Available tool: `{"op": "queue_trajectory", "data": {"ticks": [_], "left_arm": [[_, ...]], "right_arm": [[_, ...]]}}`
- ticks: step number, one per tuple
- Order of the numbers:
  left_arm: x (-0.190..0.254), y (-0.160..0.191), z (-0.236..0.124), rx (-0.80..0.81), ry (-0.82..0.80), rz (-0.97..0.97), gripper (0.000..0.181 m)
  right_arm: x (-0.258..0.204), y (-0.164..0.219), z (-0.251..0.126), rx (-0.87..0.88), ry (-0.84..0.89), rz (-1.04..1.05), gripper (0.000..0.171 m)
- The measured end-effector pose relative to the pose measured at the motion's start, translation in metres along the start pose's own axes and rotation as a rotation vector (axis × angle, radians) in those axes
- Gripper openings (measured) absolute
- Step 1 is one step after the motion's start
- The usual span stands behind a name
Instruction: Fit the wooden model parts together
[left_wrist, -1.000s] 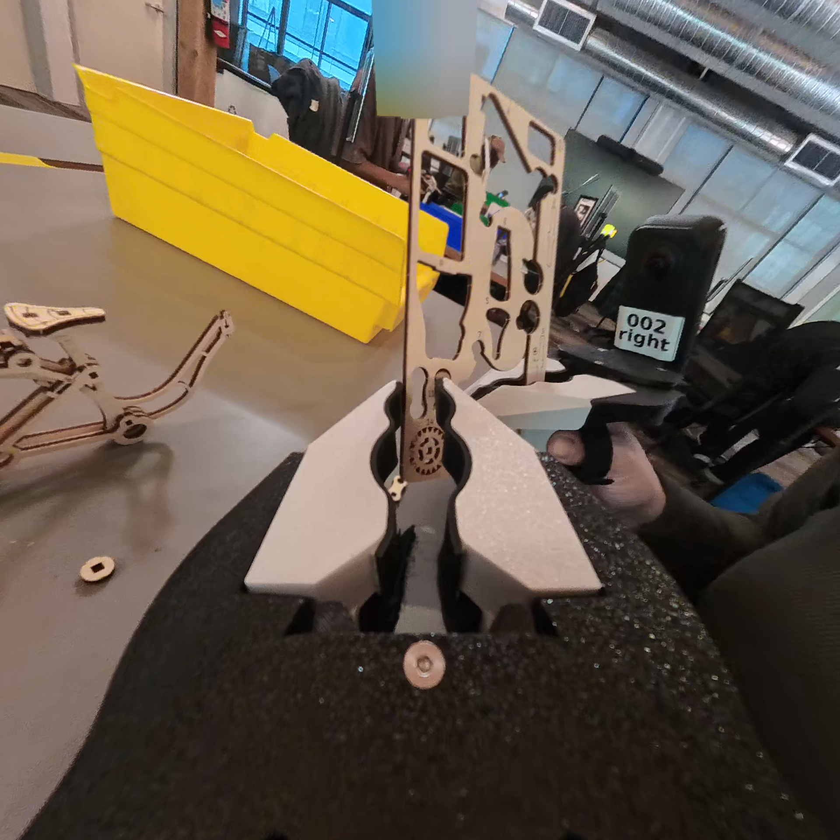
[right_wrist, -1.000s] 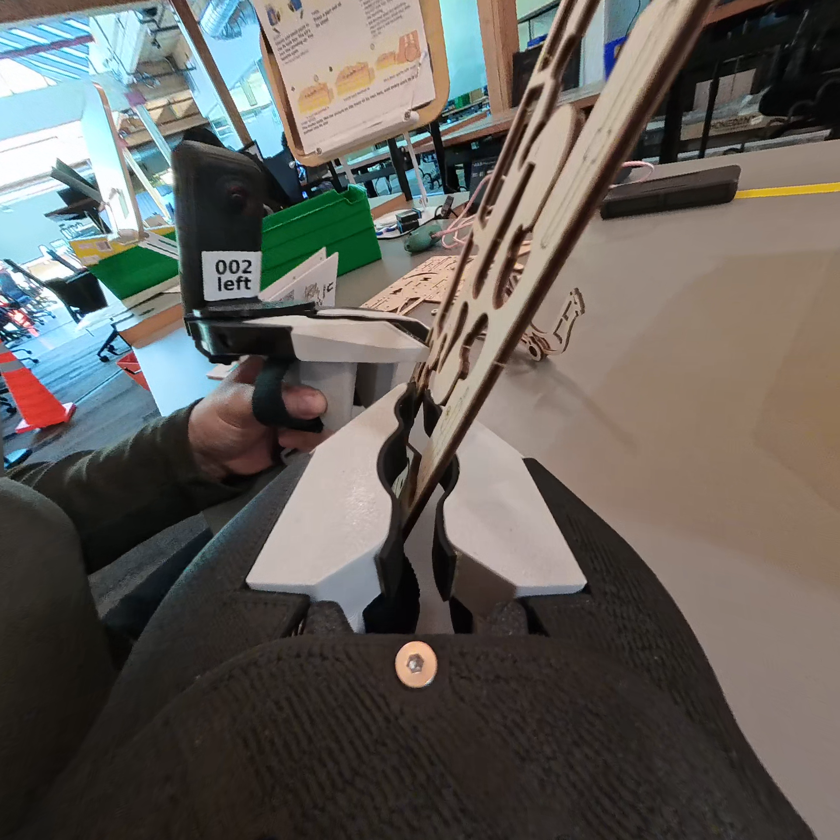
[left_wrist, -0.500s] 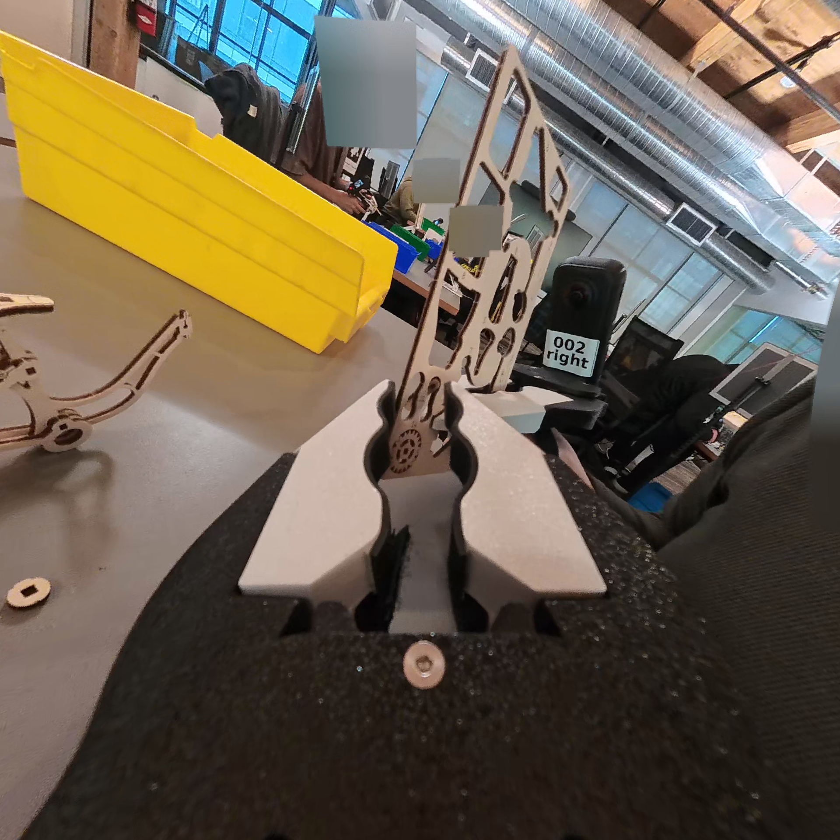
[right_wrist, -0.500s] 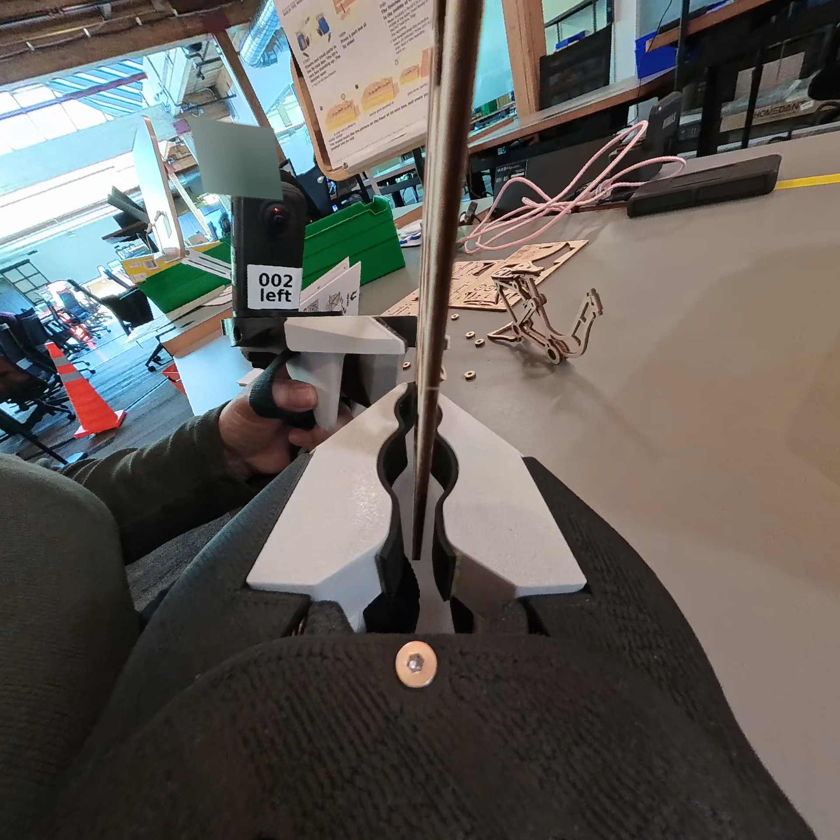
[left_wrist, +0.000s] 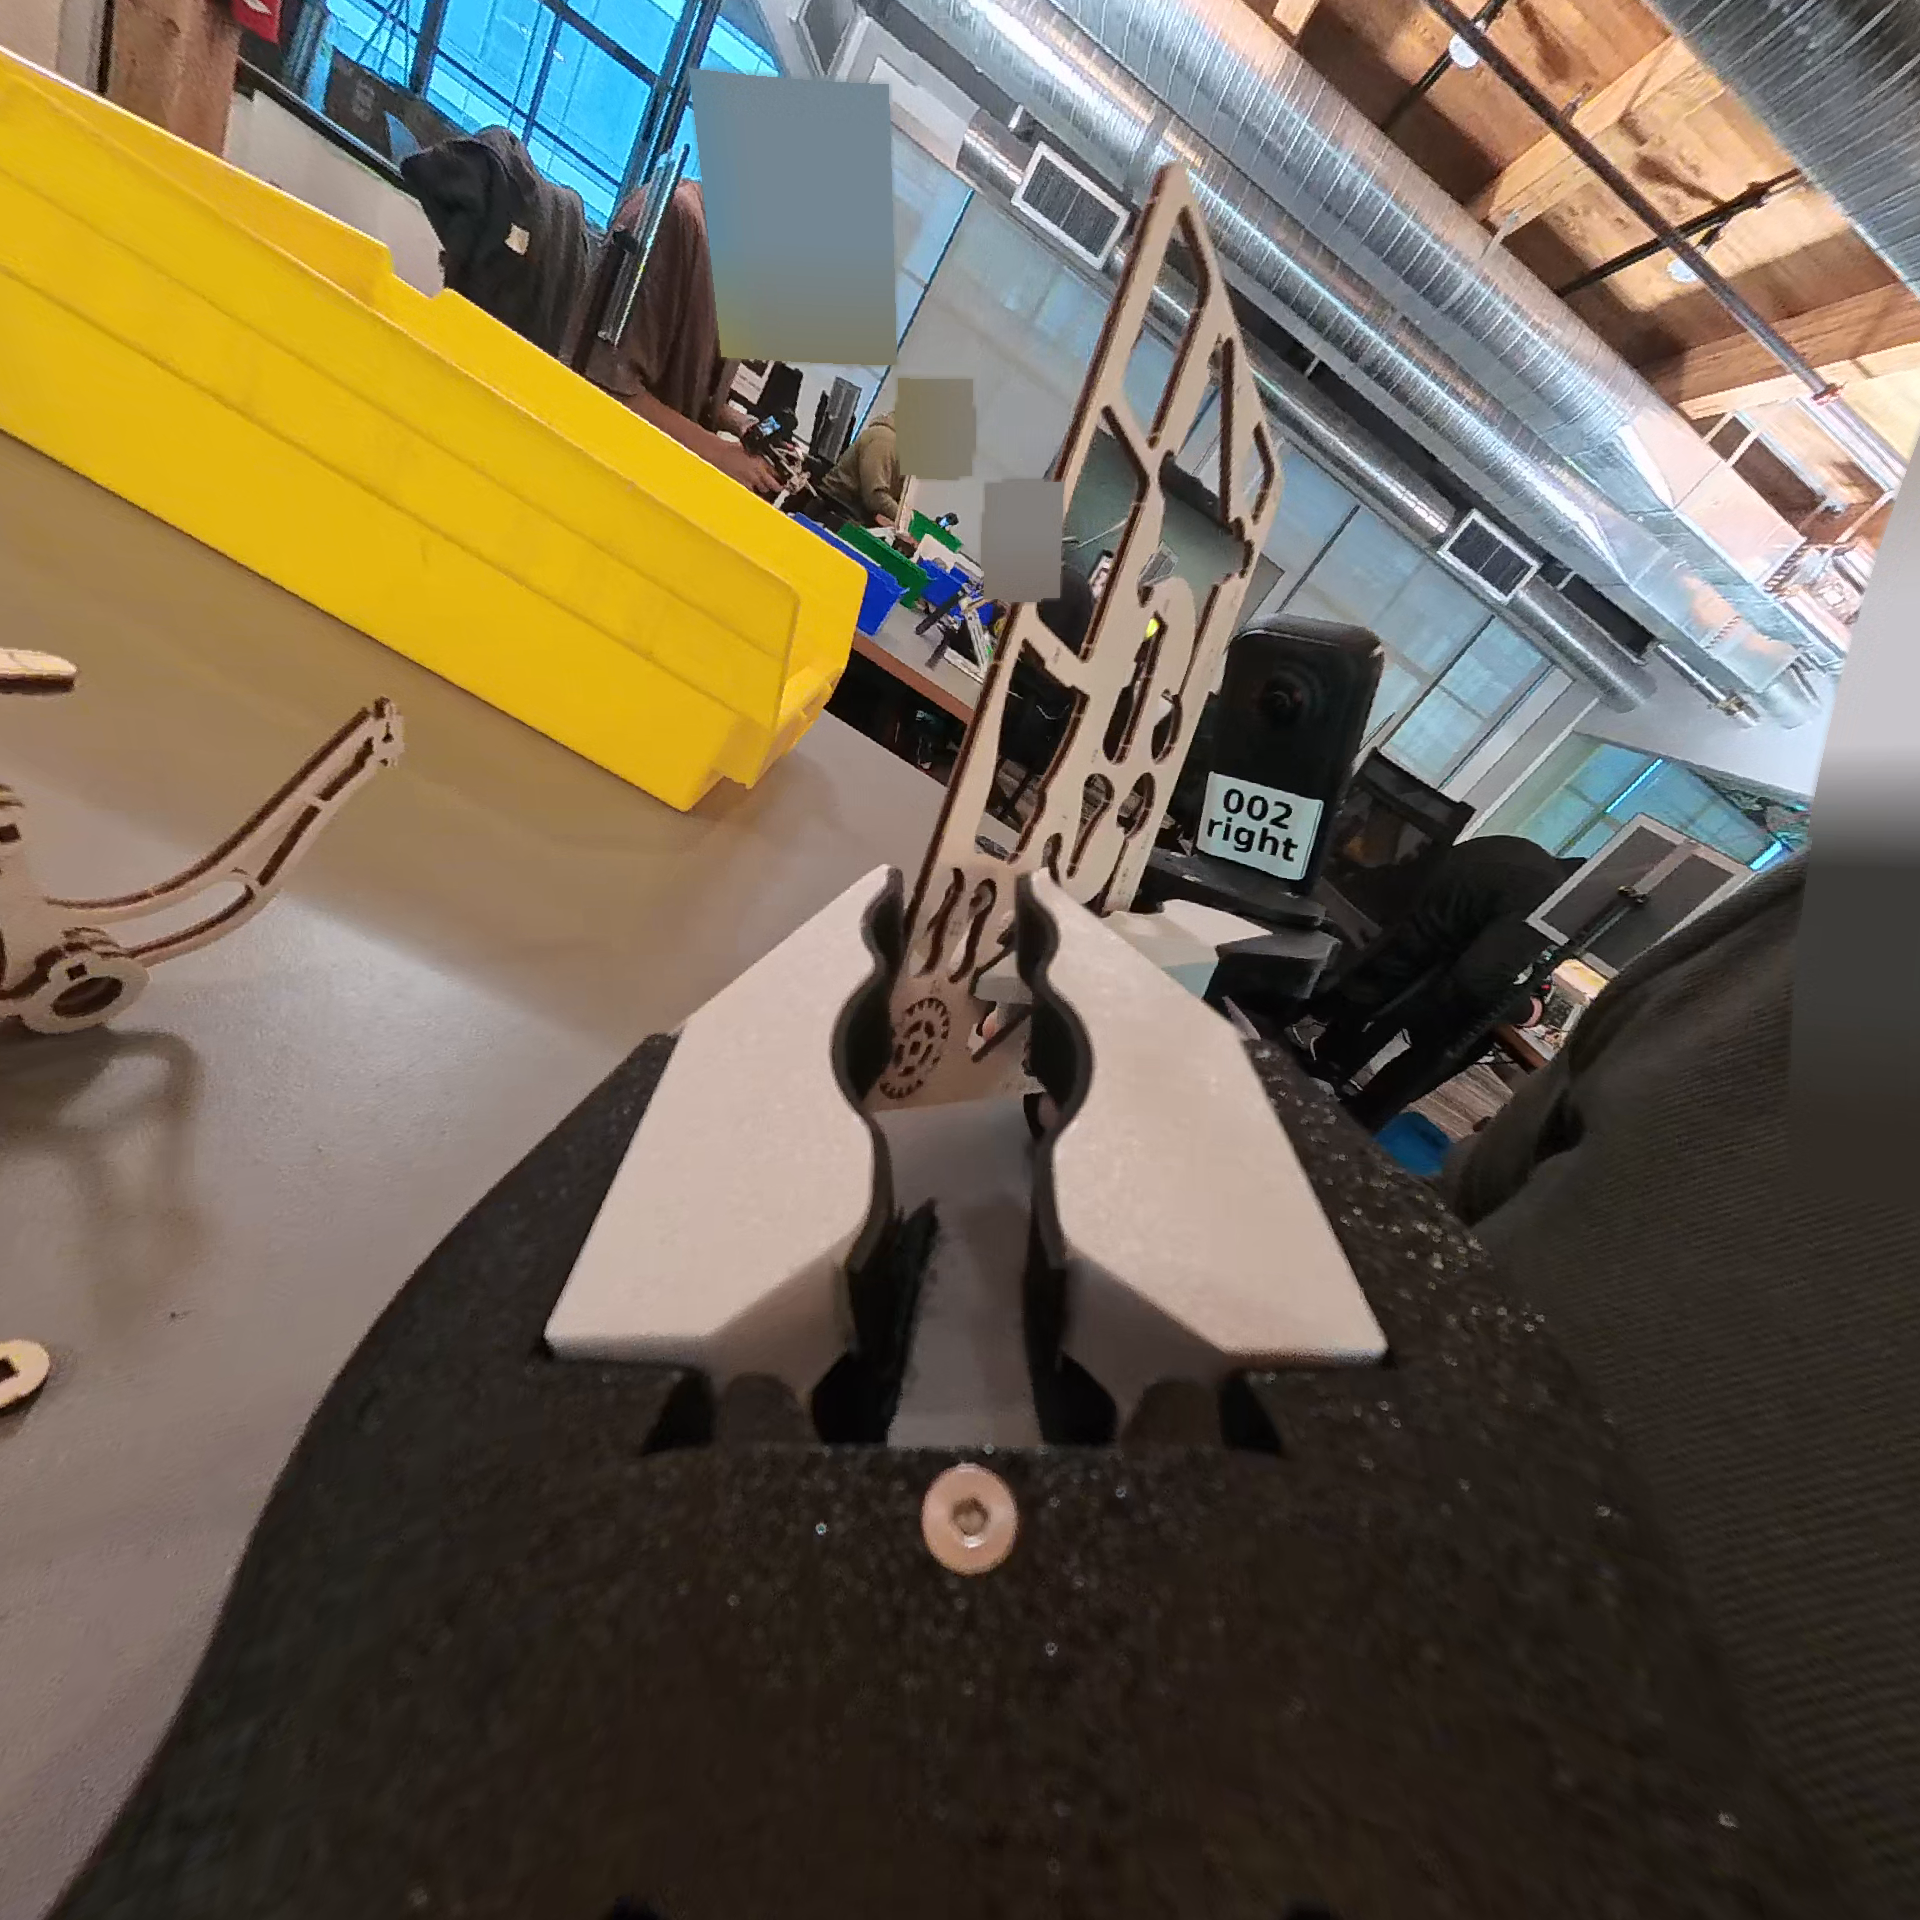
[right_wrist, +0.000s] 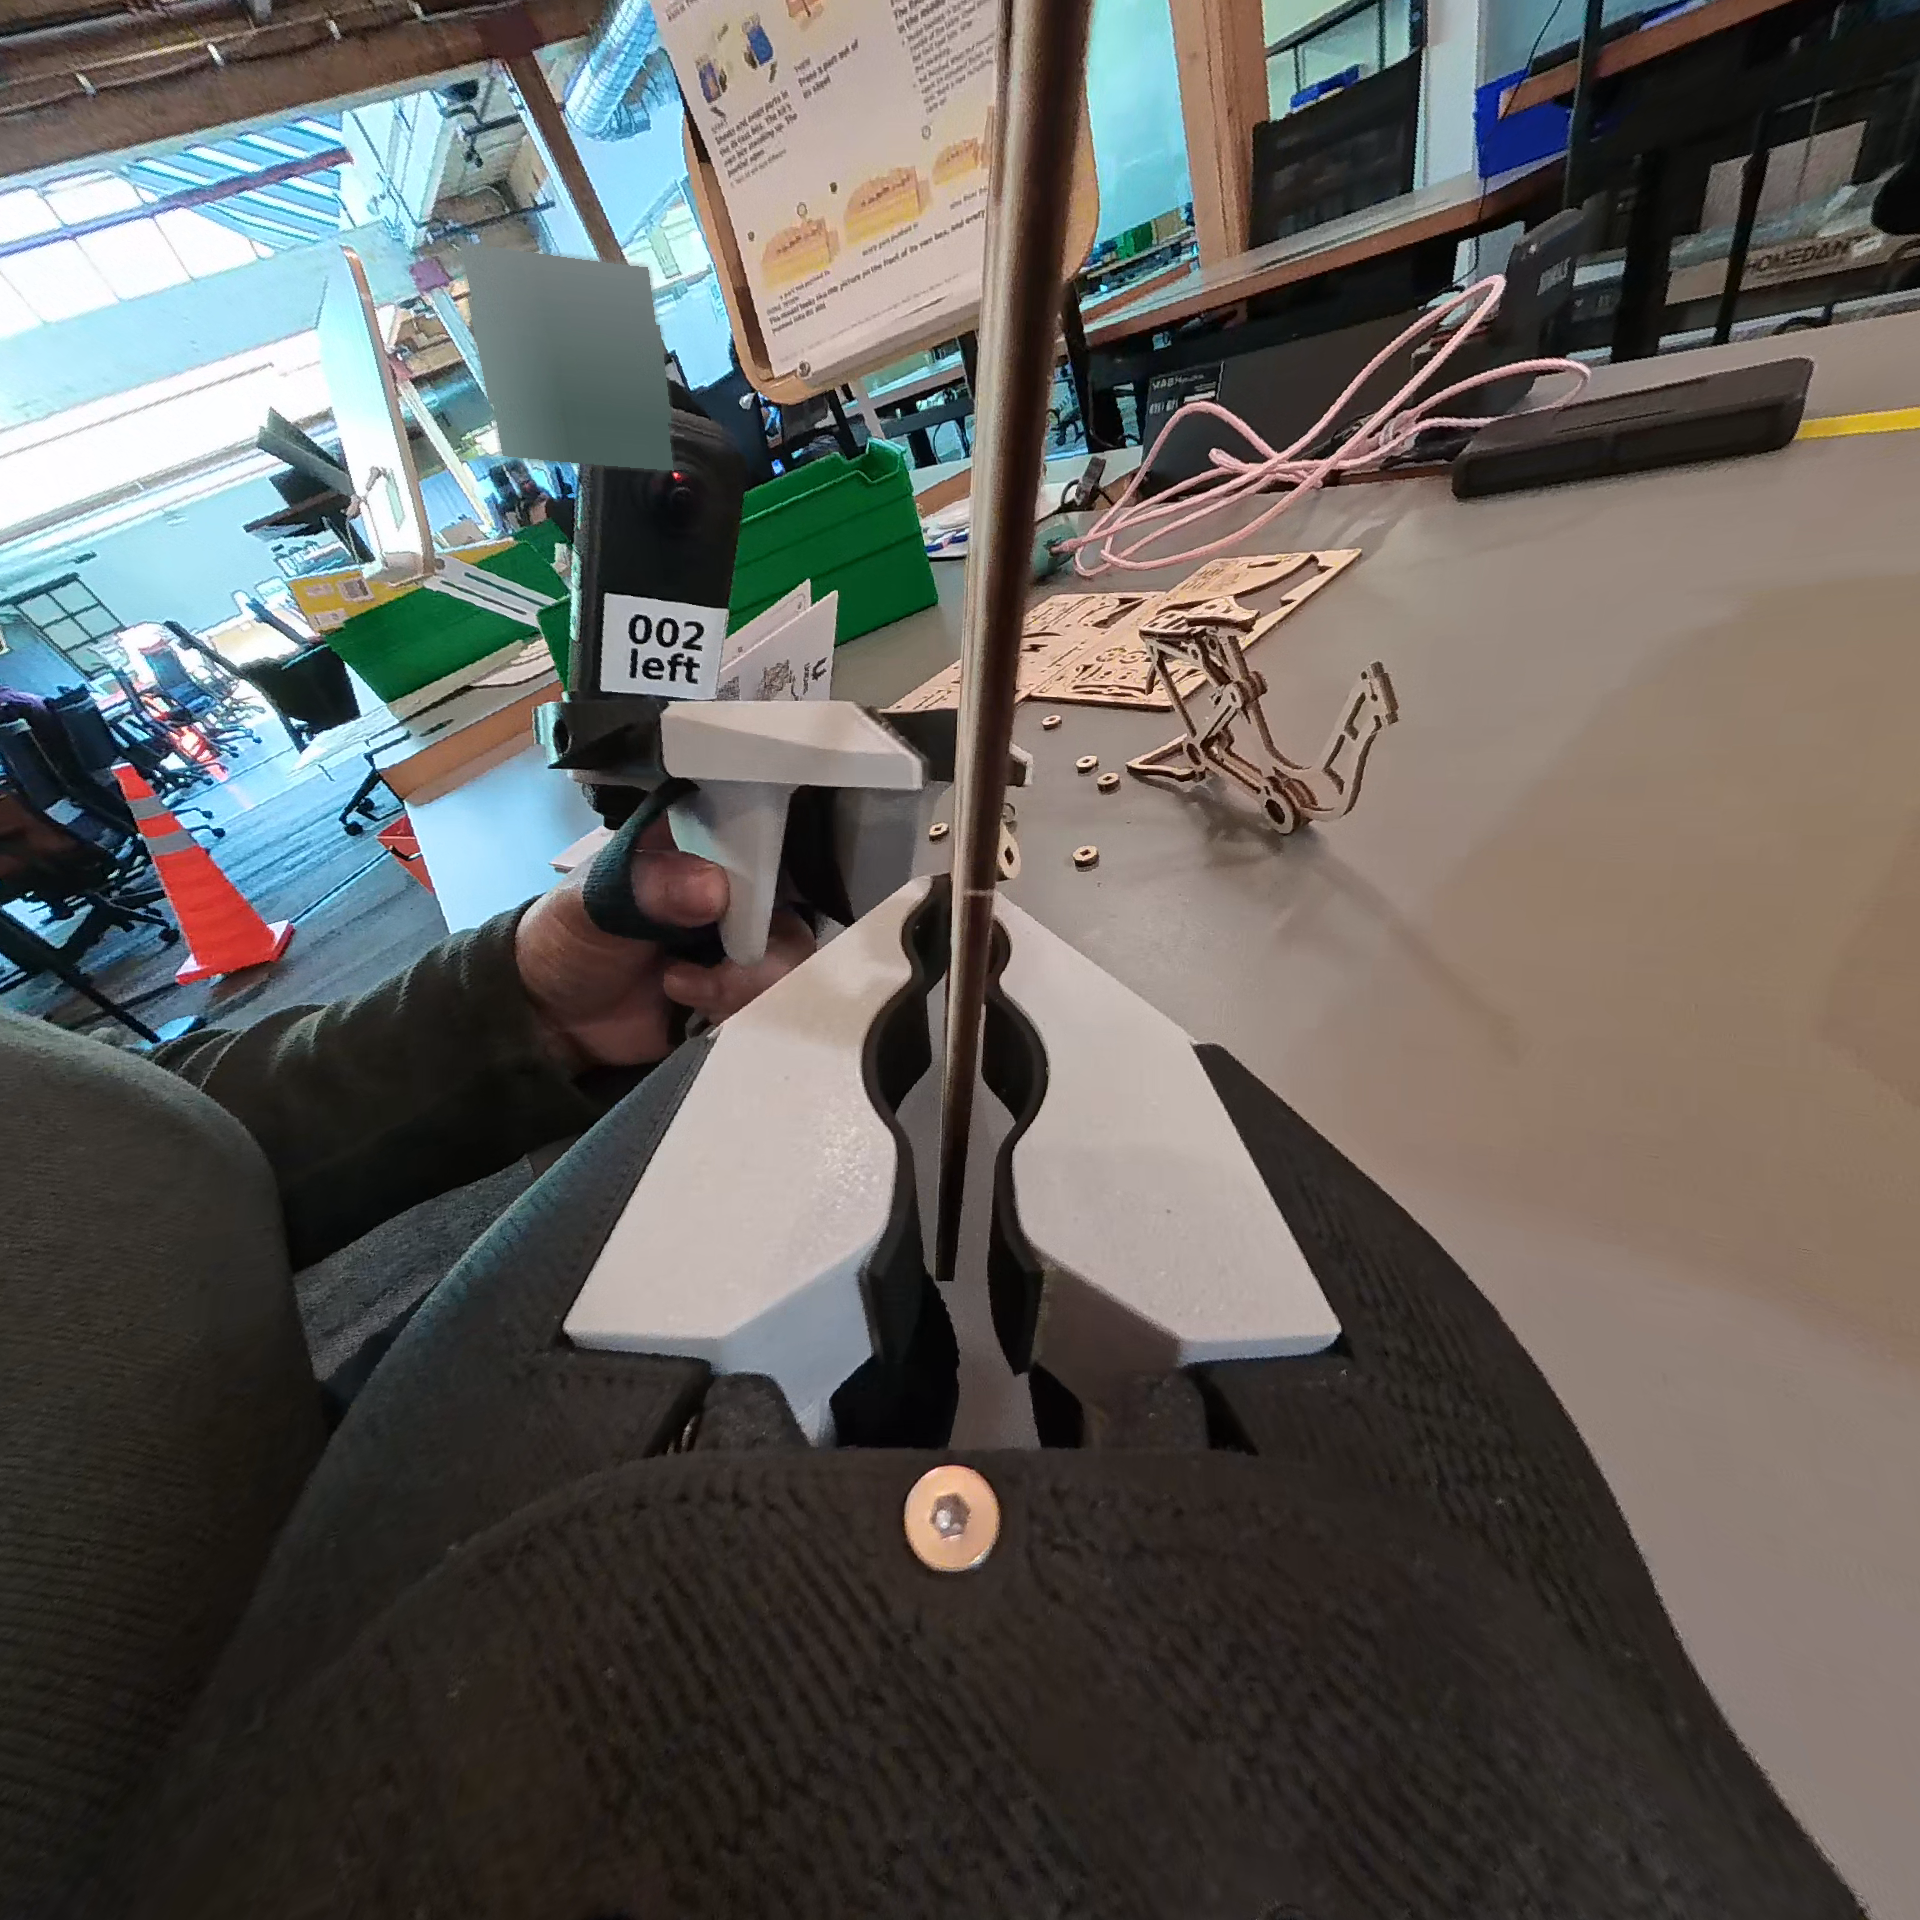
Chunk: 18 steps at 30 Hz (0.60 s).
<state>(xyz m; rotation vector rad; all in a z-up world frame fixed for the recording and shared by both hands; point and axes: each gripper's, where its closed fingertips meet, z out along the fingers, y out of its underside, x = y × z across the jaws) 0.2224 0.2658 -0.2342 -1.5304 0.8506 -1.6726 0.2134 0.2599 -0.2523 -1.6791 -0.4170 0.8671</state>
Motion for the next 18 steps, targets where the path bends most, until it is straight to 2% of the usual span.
{"op": "queue_trajectory", "data": {"ticks": [3, 13, 18], "left_arm": [[-0.0034, 0.0004, 0.0002, -0.003, -0.022, 0.000, 0.012], [-0.0006, 0.0010, 0.0003, -0.005, -0.006, 0.006, 0.017], [-0.0052, 0.0033, 0.0004, -0.023, -0.044, 0.034, 0.010]], "right_arm": [[-0.0006, 0.0003, 0.0000, -0.002, -0.002, -0.003, 0.000], [-0.0001, -0.0003, -0.0004, 0.004, -0.005, 0.006, 0.000], [-0.0009, 0.0004, -0.0005, 0.000, -0.008, 0.008, 0.000]]}}
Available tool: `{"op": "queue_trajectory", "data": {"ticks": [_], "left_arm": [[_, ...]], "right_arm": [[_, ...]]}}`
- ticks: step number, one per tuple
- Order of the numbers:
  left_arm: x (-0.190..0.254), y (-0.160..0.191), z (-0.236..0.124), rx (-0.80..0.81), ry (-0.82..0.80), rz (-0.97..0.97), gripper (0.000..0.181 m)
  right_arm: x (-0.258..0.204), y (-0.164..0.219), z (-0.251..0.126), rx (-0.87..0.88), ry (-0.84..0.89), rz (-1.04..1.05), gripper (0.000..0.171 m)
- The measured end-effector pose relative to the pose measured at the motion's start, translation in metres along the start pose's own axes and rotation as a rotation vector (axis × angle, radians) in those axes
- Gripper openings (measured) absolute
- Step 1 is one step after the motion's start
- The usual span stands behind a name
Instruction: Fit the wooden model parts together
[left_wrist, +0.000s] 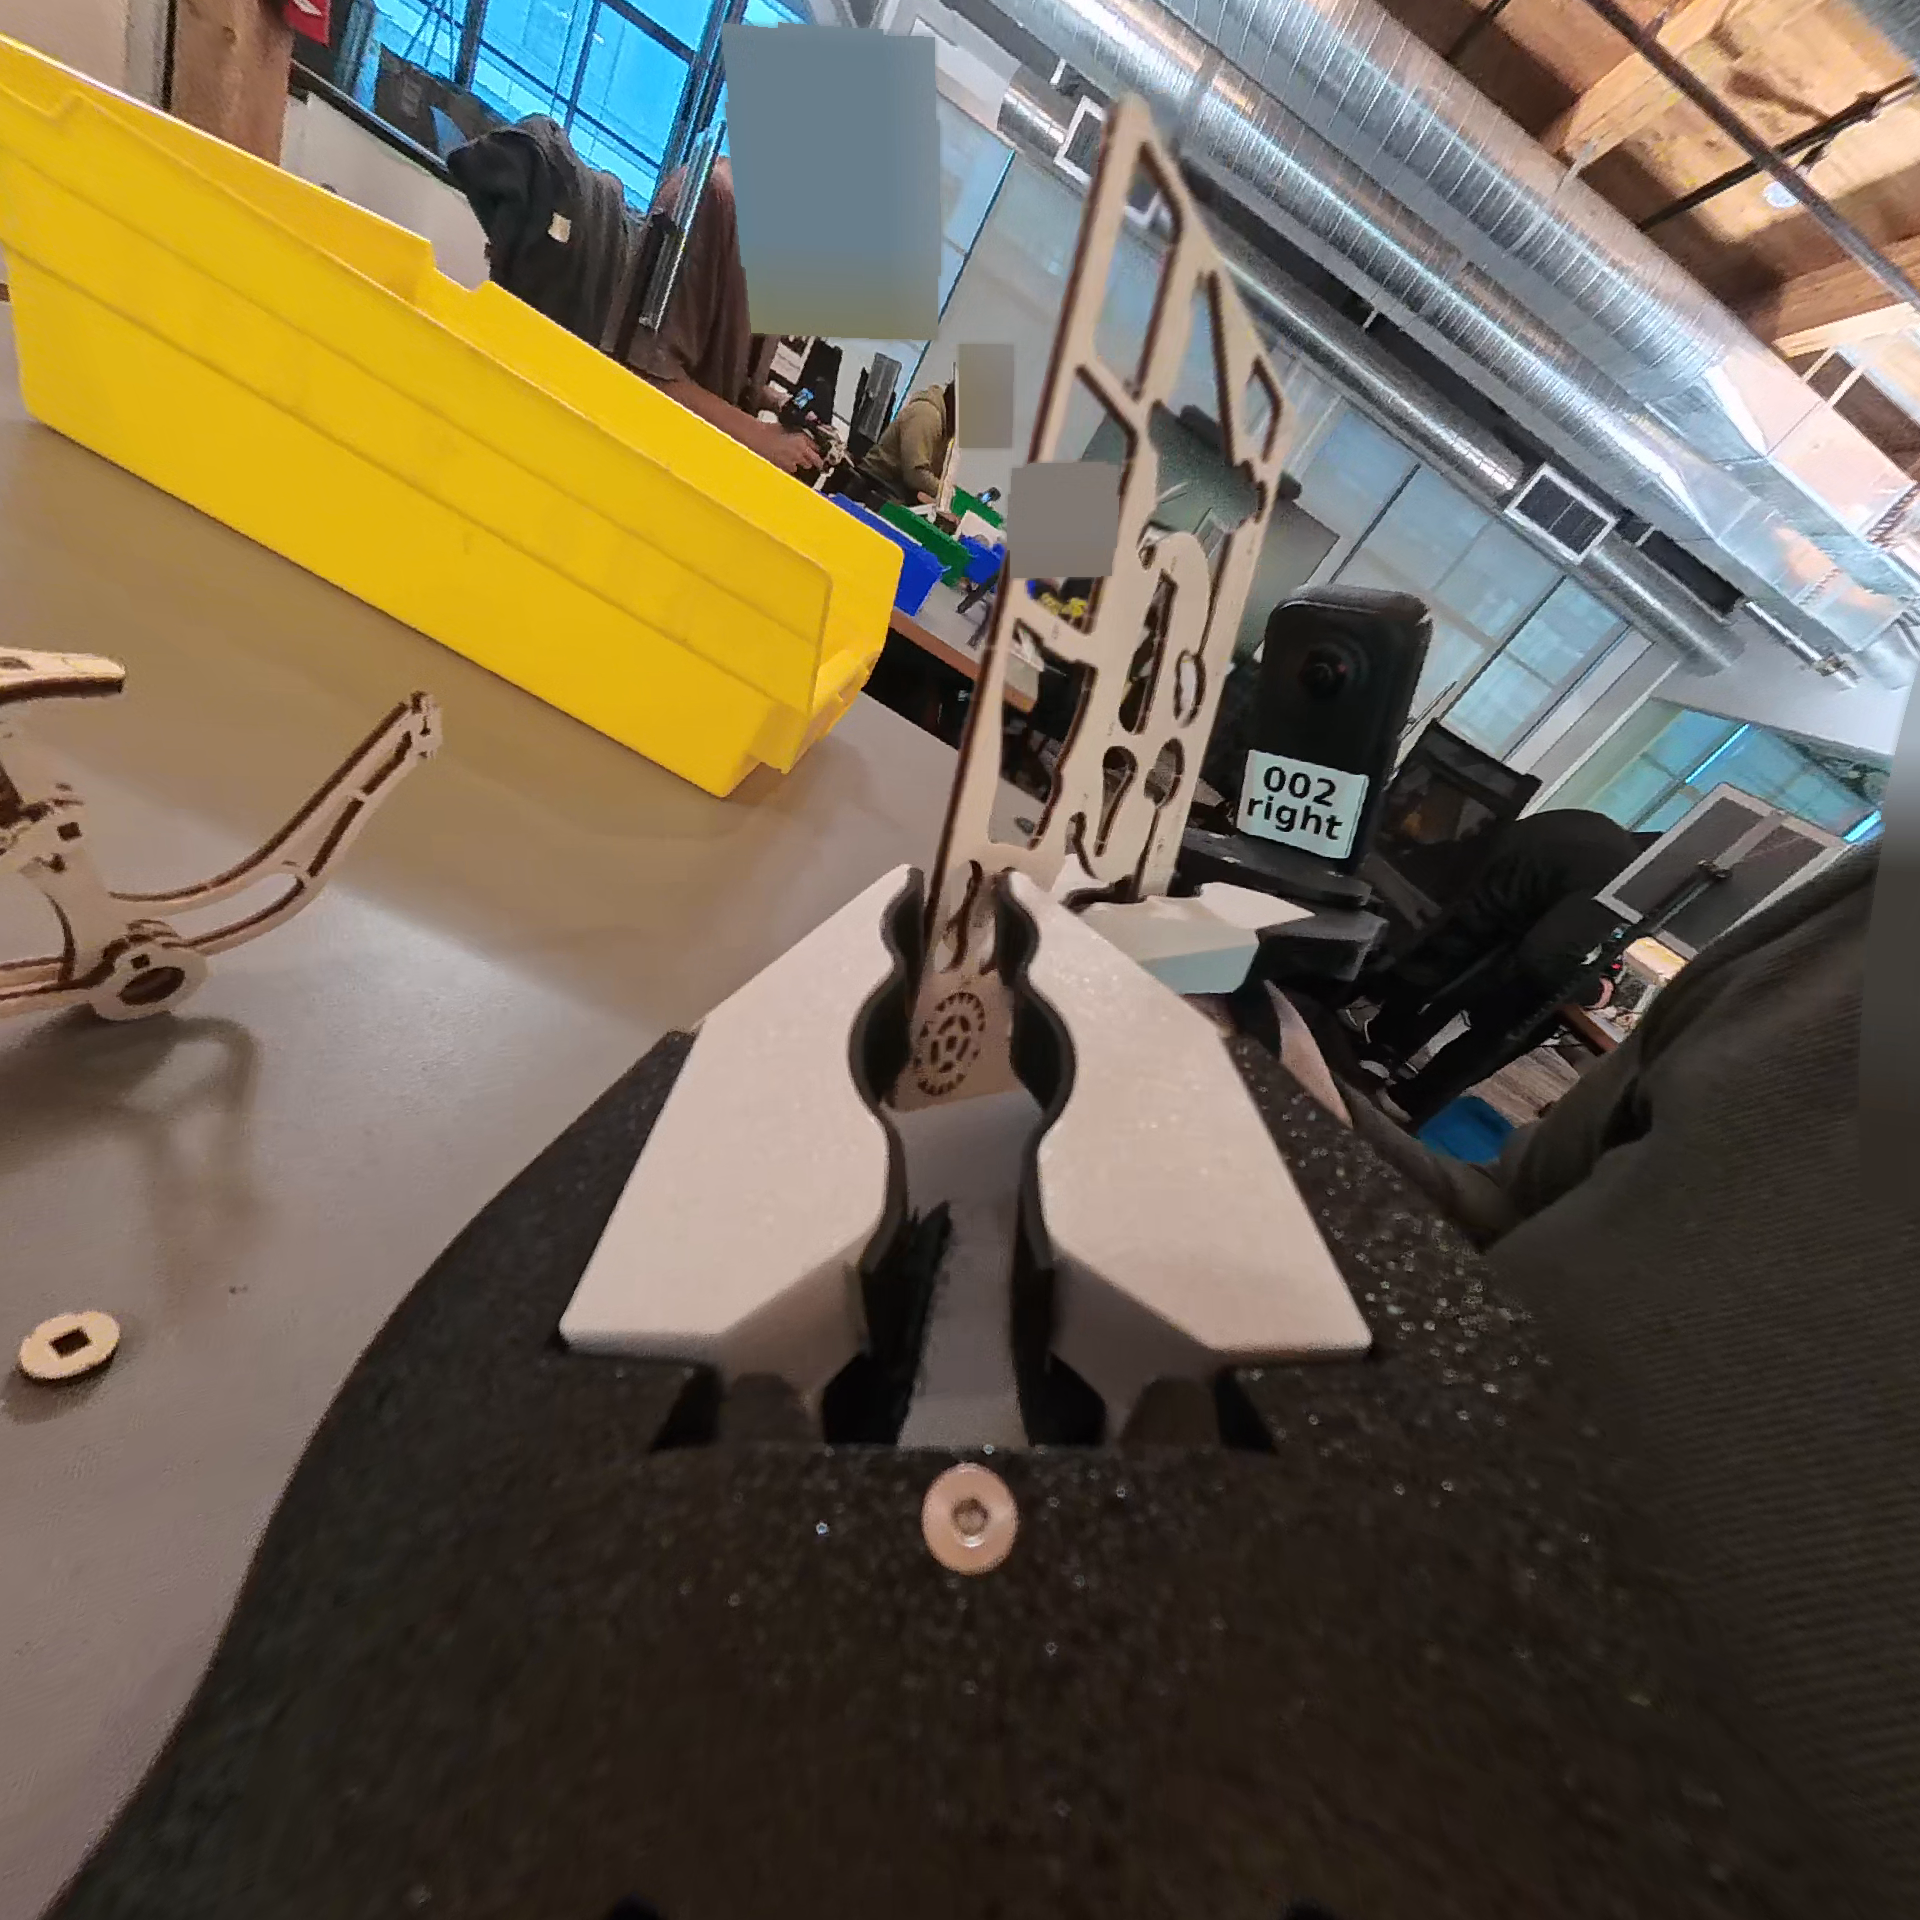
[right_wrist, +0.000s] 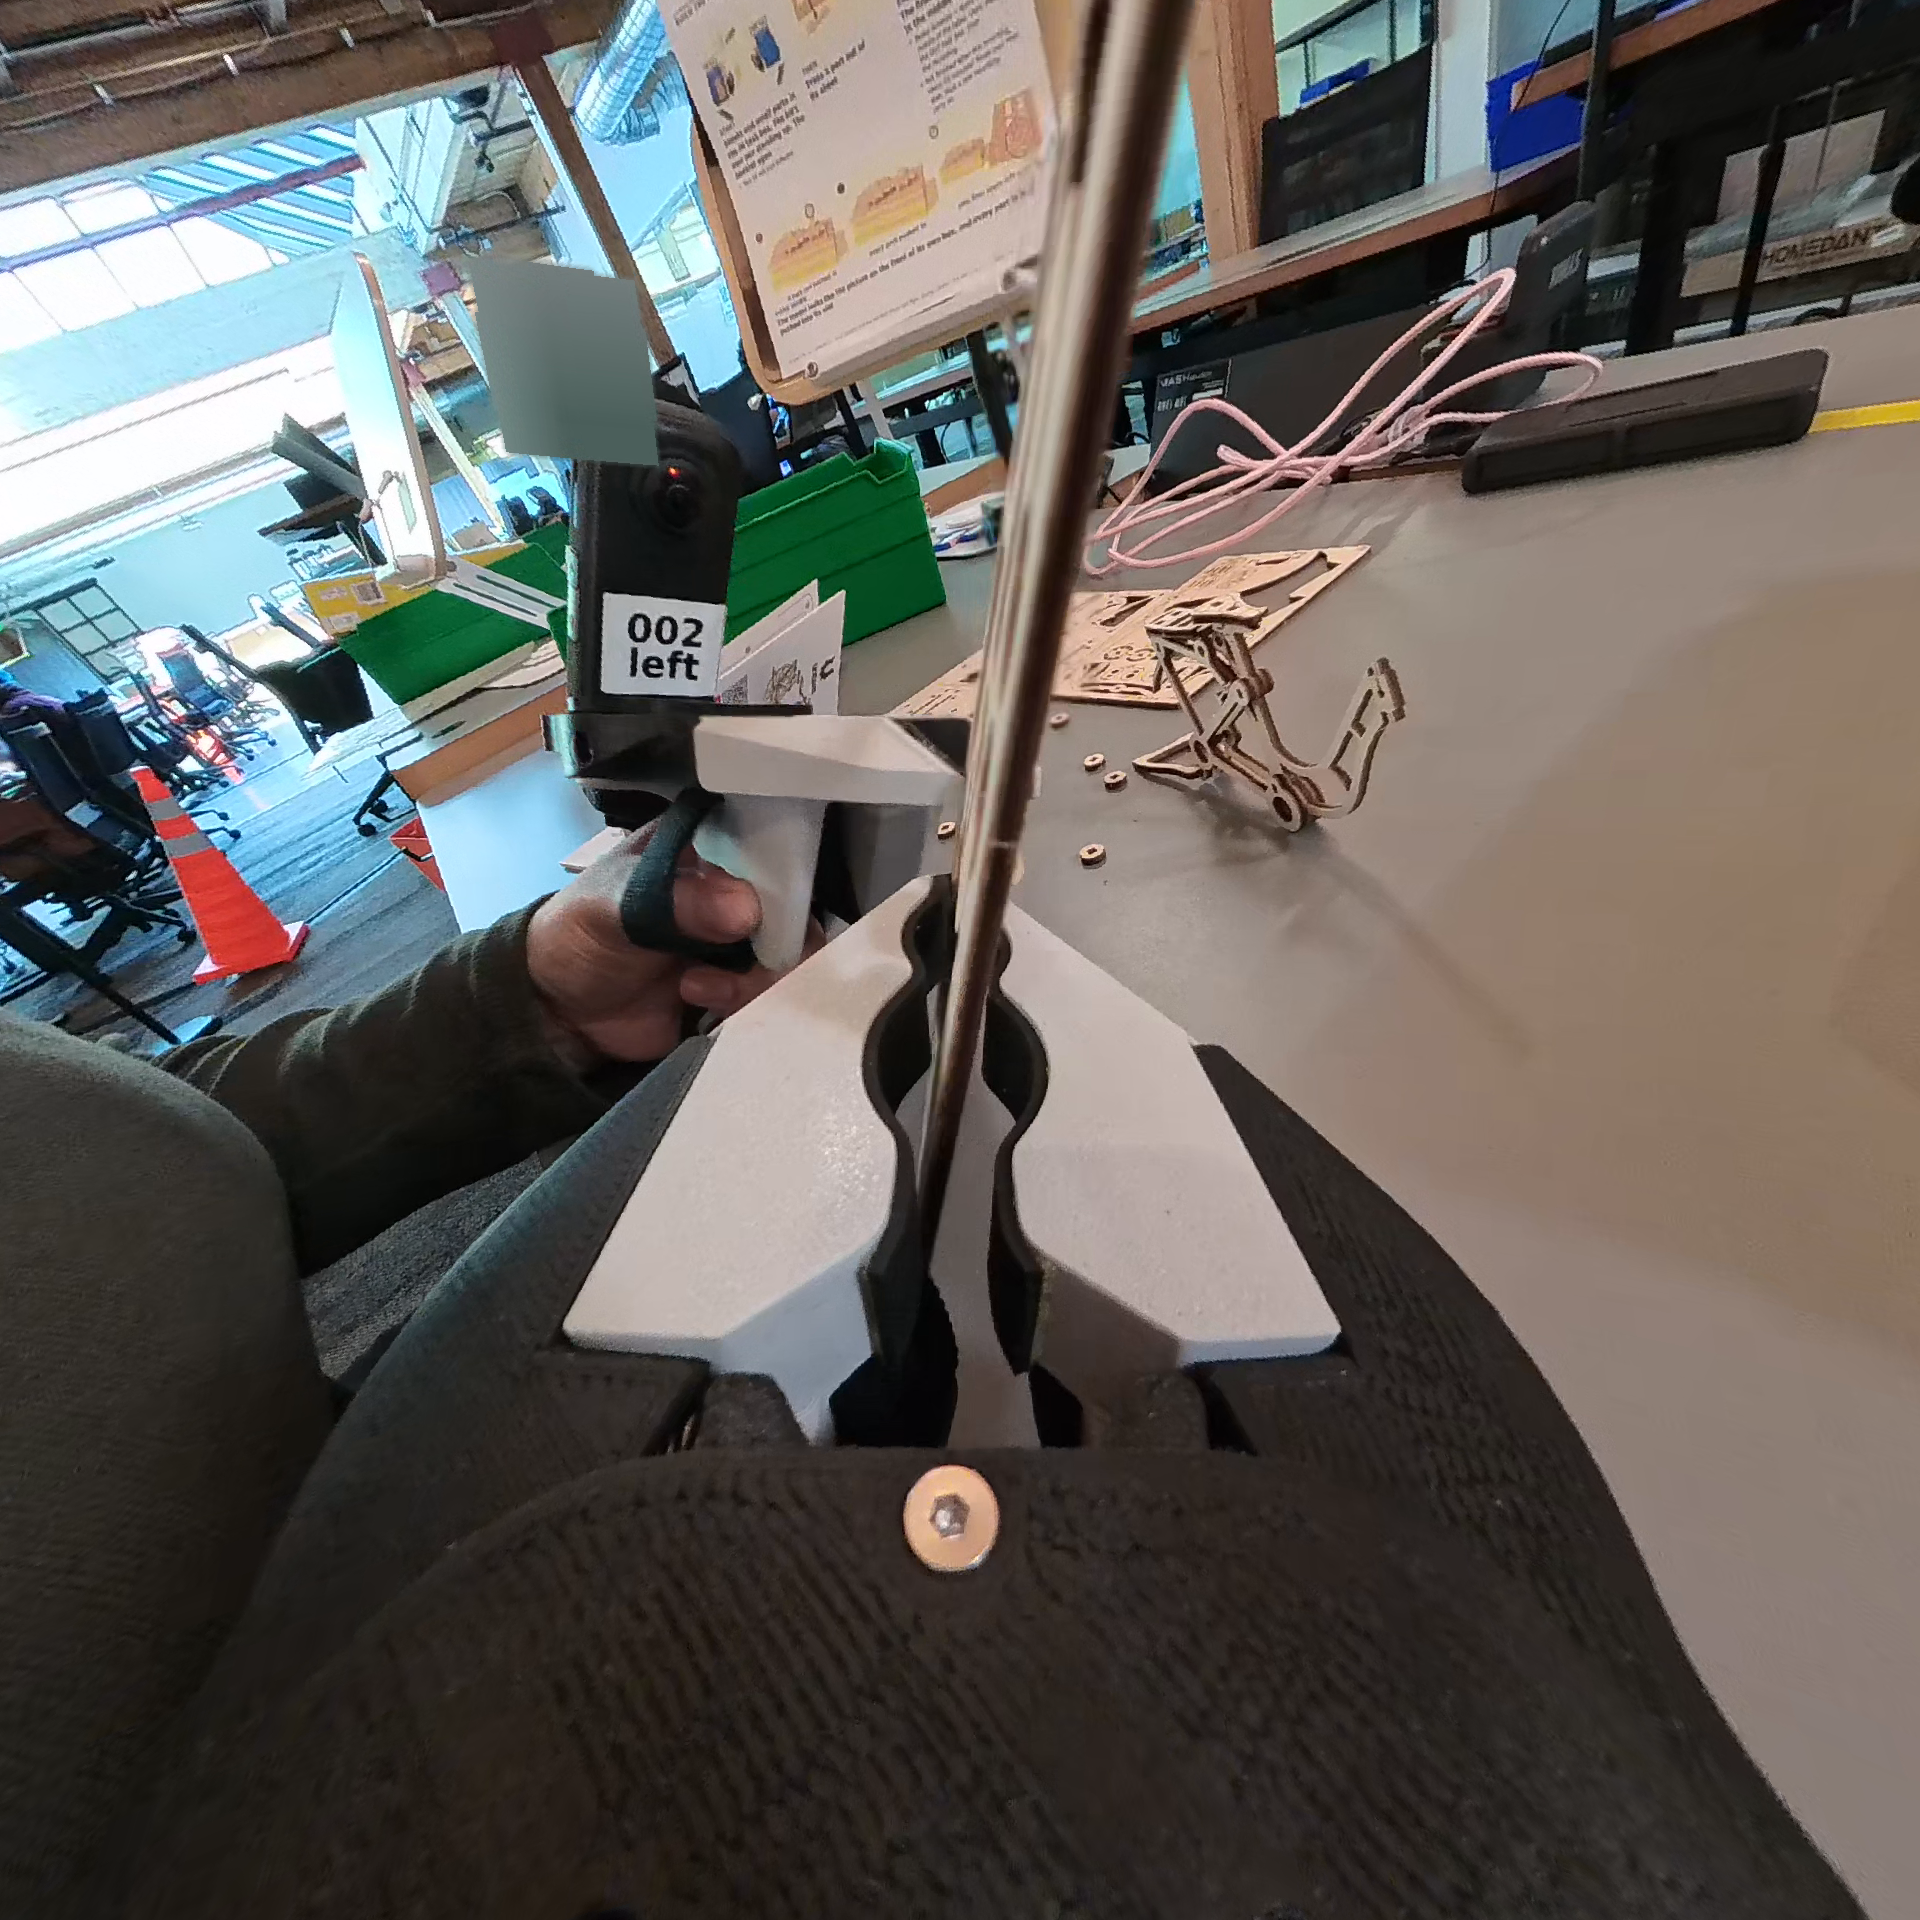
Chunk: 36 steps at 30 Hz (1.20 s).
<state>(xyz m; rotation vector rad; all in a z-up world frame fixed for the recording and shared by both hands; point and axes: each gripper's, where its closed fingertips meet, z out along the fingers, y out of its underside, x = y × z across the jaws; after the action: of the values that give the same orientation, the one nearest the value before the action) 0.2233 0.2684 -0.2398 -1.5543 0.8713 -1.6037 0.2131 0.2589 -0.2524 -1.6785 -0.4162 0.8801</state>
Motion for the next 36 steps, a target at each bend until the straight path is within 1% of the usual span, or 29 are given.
{"op": "queue_trajectory", "data": {"ticks": [3, 5, 7, 9, 12, 18, 28, 29, 31, 35, 36], "left_arm": [[0.002, -0.001, -0.001, 0.004, 0.016, -0.008, 0.011], [0.004, -0.001, -0.001, 0.003, 0.037, -0.021, 0.016], [0.004, -0.001, -0.001, 0.003, 0.042, -0.025, 0.016], [0.002, 0.000, 0.000, 0.001, 0.019, -0.008, 0.012], [-0.001, 0.002, 0.001, -0.009, -0.014, 0.017, 0.010], [0.003, 0.000, -0.001, -0.006, 0.055, -0.055, 0.011], [0.006, 0.002, -0.001, -0.009, 0.068, -0.027, 0.024], [0.005, 0.002, 0.000, -0.010, 0.057, -0.025, 0.029], [0.003, 0.000, -0.001, 0.001, 0.040, -0.020, 0.032], [0.009, 0.002, 0.000, -0.011, 0.079, -0.019, 0.020], [0.010, 0.004, 0.001, -0.021, 0.089, -0.018, 0.019]], "right_arm": [[0.000, 0.000, 0.000, 0.003, -0.001, 0.000, 0.000], [0.000, 0.000, 0.000, 0.001, 0.001, 0.002, 0.000], [0.000, 0.000, 0.000, 0.001, -0.002, 0.002, 0.000], [-0.001, 0.000, 0.000, 0.000, -0.004, -0.001, 0.000], [-0.001, 0.001, 0.000, -0.005, -0.002, -0.005, 0.000], [-0.001, 0.000, -0.001, 0.002, -0.007, 0.000, 0.000], [0.002, -0.003, -0.003, 0.024, -0.009, 0.034, 0.000], [0.002, -0.004, -0.004, 0.035, -0.016, 0.048, 0.000], [0.000, -0.005, -0.005, 0.044, -0.042, 0.063, 0.000], [-0.004, -0.004, -0.003, 0.033, -0.063, 0.047, 0.001], [-0.004, -0.004, -0.003, 0.031, -0.066, 0.045, 0.001]]}}
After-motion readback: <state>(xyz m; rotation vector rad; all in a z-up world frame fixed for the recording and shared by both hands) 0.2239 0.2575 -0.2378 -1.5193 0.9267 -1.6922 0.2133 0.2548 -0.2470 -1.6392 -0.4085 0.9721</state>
